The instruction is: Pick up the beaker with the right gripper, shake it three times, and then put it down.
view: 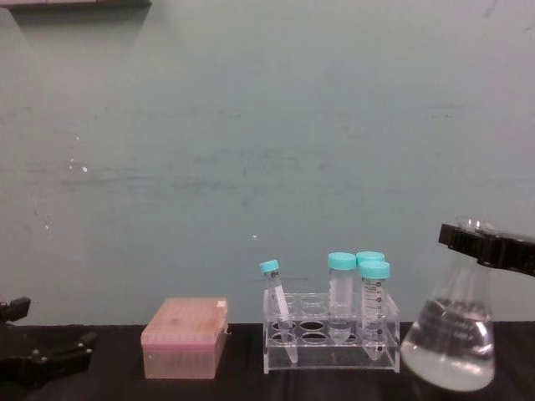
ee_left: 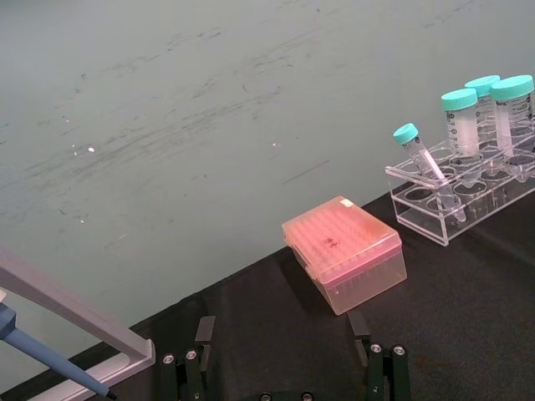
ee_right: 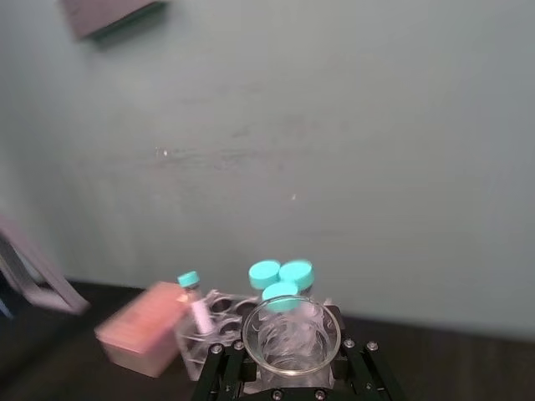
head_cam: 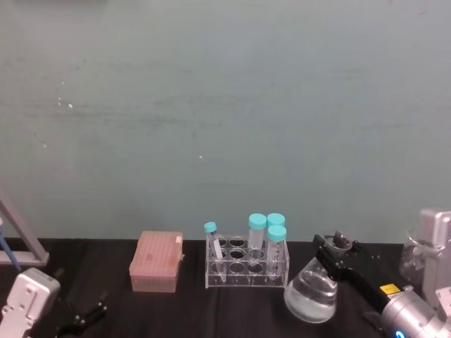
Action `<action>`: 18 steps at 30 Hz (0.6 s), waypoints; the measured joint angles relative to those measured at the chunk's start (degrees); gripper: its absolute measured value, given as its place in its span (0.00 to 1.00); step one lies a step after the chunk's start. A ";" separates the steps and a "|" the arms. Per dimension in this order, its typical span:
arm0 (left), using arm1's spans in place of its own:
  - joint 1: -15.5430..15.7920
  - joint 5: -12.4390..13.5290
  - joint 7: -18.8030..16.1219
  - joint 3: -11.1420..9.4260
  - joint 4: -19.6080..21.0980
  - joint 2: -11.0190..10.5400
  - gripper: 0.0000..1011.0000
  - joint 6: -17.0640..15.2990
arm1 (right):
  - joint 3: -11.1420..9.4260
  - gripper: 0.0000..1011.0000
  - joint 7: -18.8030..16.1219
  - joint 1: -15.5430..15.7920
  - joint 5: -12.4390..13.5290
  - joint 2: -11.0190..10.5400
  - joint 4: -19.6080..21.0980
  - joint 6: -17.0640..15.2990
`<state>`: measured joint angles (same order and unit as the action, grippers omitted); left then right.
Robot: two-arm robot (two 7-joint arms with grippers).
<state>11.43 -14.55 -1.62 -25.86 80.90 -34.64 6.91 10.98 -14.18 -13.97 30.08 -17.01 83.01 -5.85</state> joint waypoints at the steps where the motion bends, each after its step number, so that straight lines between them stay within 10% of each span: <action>1: 0.00 0.00 0.00 0.00 0.00 0.00 0.99 0.00 | 0.72 0.47 -0.13 -0.25 -1.75 -0.71 -0.20 1.53; 10: 0.00 0.00 0.00 0.00 0.00 0.00 0.99 0.00 | 7.69 0.47 4.18 -3.13 -27.32 -7.86 -2.23 13.83; 18: 0.00 0.00 0.00 0.00 0.00 0.00 0.99 0.00 | 9.91 0.47 7.70 -4.28 -38.41 -10.01 -3.40 17.16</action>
<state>11.43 -14.54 -1.62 -25.86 80.90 -34.64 6.91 20.89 -6.49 -18.25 -8.33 -27.01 79.61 11.31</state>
